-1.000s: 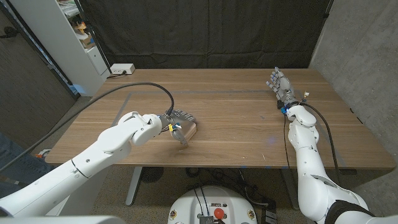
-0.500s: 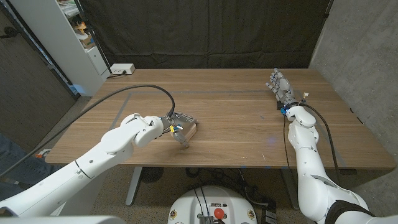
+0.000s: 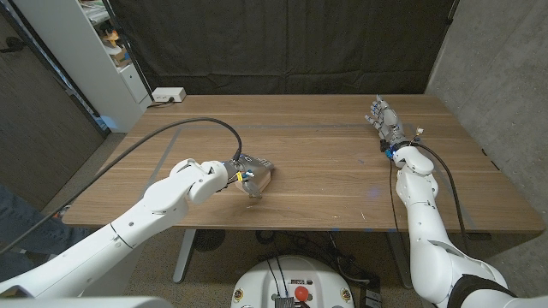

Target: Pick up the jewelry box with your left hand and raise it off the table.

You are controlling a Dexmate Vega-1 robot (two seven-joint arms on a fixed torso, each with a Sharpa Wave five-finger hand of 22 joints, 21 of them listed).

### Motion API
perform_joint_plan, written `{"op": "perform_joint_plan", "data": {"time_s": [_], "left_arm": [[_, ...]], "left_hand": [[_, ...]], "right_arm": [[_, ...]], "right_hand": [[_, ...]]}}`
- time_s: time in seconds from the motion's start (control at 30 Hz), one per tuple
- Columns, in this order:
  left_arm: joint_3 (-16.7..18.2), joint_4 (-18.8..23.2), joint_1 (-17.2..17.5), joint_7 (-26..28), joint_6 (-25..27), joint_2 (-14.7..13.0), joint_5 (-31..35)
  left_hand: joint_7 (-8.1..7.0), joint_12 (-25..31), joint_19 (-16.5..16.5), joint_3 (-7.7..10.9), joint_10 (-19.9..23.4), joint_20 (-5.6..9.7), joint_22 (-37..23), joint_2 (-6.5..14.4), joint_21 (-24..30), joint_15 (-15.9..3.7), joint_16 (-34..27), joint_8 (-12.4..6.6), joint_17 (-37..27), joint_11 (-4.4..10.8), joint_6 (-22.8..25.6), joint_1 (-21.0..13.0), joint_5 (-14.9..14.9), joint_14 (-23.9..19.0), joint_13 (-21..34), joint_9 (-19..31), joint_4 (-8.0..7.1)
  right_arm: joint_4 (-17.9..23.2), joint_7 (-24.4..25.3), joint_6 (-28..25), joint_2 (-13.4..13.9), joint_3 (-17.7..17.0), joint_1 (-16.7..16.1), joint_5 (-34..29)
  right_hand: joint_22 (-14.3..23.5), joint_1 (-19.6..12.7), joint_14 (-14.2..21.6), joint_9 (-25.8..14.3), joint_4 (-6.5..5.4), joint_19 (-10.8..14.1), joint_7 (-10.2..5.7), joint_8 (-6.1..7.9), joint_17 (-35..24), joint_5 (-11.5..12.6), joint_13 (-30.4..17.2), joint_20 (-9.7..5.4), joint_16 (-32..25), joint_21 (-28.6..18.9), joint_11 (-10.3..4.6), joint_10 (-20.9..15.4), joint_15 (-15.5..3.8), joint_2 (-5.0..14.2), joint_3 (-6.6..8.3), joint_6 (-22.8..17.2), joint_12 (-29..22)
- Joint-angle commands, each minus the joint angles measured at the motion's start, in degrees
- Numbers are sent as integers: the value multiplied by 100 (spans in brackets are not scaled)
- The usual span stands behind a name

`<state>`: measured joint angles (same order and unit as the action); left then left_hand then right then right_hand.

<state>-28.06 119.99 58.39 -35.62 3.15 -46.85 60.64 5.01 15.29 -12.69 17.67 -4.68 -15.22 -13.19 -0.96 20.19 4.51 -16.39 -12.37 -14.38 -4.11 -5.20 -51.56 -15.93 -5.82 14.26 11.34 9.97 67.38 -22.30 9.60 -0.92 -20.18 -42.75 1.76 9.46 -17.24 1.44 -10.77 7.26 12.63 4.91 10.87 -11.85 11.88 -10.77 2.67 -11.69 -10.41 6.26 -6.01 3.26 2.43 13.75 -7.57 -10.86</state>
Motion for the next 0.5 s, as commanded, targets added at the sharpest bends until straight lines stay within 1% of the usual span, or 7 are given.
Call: {"op": "perform_joint_plan", "data": {"time_s": [0.03, 0.17, 0.3, 0.5], "left_arm": [[-125, -177, -88, 162, 187, 165, -129], [-149, -221, -117, 224, 172, 182, -200], [-149, -269, -147, 292, 166, 211, -311], [-158, -297, -169, 406, 185, 211, -344]], "left_hand": [[4, 46, -553, 79, 46, 307, -38, 388, 133, -18, -93, -69, -105, 12, 112, -501, 89, -135, 21, 8, -22], [-11, 53, -655, 95, 68, 307, -47, 372, 185, -54, -150, -83, -155, 36, 163, -542, 140, -233, 24, 9, -22], [18, 67, -714, 110, 108, 305, -45, 365, 212, -58, -176, -100, -190, 37, 218, -570, 171, -270, 26, 10, -27], [19, 90, -798, 142, 175, 307, -42, 386, 251, -62, -217, -109, -242, 47, 265, -613, 211, -324, 30, 12, -36]], "right_arm": [[-219, 21, 49, 41, 9, 102, -6], [-202, 37, 44, 39, 2, 83, 0], [-96, 68, 4, 25, -3, 19, -11], [54, 91, -55, 6, -2, -50, -31]], "right_hand": [[25, -17, -9, -16, -10, 18, -5, 35, -13, 40, -22, 20, -2, -33, 3, 31, 47, -76, -8, -15, -41], [25, -18, -10, -16, -10, 15, -6, 35, -12, 41, -23, 23, -2, -33, 5, 43, 47, -75, -8, -14, -36], [25, -20, -11, -16, -9, 12, -6, 35, -12, 42, -23, 24, -1, -32, 5, 43, 45, -75, -8, -13, -37], [26, -21, -15, -16, -8, 7, -6, 35, -11, 42, -23, 27, 0, -31, 8, 41, 45, -77, -9, -12, -38]]}}
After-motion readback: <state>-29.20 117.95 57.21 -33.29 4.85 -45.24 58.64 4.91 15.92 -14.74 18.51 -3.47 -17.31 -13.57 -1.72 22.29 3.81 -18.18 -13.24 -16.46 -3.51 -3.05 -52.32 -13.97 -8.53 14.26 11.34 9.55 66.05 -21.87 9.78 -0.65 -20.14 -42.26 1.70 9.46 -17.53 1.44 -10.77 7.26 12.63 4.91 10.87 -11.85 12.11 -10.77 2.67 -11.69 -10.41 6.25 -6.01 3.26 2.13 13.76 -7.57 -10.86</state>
